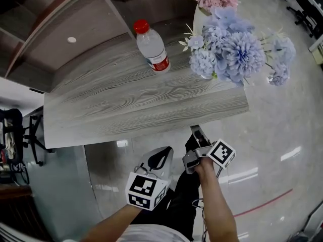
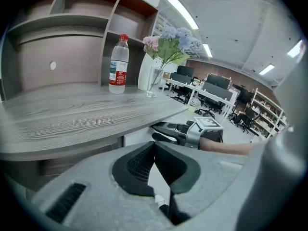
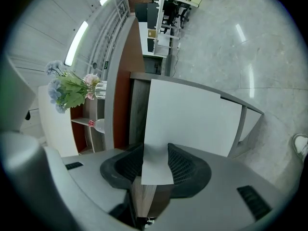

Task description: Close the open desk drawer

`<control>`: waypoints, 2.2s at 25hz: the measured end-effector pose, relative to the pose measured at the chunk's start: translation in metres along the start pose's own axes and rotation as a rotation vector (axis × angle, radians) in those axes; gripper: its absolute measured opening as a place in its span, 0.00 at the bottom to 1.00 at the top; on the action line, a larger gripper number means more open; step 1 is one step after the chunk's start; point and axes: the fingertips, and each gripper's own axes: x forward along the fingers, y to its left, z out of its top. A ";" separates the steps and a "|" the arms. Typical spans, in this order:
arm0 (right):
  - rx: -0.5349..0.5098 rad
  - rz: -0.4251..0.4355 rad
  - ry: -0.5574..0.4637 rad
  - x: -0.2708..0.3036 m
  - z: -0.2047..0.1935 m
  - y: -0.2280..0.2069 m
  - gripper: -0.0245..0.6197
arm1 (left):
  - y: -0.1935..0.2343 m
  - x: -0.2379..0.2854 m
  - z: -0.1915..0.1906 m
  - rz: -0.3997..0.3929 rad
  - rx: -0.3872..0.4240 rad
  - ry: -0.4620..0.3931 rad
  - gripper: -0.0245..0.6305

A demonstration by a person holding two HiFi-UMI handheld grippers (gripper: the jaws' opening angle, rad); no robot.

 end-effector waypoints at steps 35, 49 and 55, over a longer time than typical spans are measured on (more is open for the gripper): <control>-0.515 -0.025 0.073 -0.090 -0.069 0.133 0.07 | -0.011 -0.082 0.044 -0.065 0.045 -0.161 0.04; -0.937 -0.062 0.018 -0.126 -0.104 0.230 0.04 | -0.015 -0.139 0.076 -0.084 0.090 -0.257 0.04; -1.071 -0.089 0.024 -0.134 -0.122 0.252 0.04 | -0.021 -0.155 0.081 -0.095 0.092 -0.279 0.04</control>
